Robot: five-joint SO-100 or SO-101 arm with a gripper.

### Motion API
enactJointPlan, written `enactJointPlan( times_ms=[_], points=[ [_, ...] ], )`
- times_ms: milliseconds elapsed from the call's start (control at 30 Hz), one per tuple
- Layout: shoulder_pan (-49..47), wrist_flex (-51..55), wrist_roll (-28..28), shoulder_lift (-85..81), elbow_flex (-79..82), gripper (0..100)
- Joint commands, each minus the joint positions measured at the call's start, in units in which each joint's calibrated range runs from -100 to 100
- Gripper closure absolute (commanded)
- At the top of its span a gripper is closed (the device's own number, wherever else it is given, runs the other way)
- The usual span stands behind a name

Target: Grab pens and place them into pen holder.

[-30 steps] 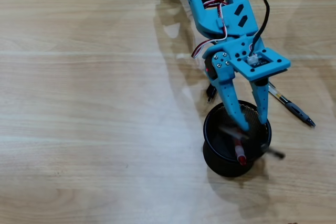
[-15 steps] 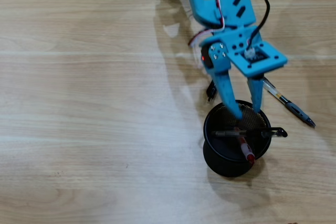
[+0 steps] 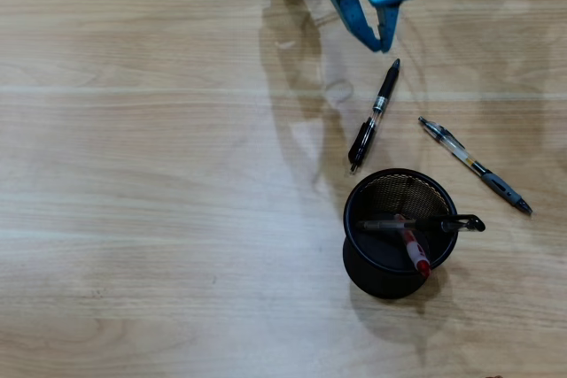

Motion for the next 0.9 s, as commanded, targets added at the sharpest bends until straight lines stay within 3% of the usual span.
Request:
enactJointPlan(
  times_ms=[0,433,867],
  points=[
    [-1.81,2.20,-3.31,-3.87,-1.65,98],
    [-14.43,14.23,-22.26,1.15,1.43,98],
    [-14.80,14.14,-23.63,19.23,1.43,98]
  ],
)
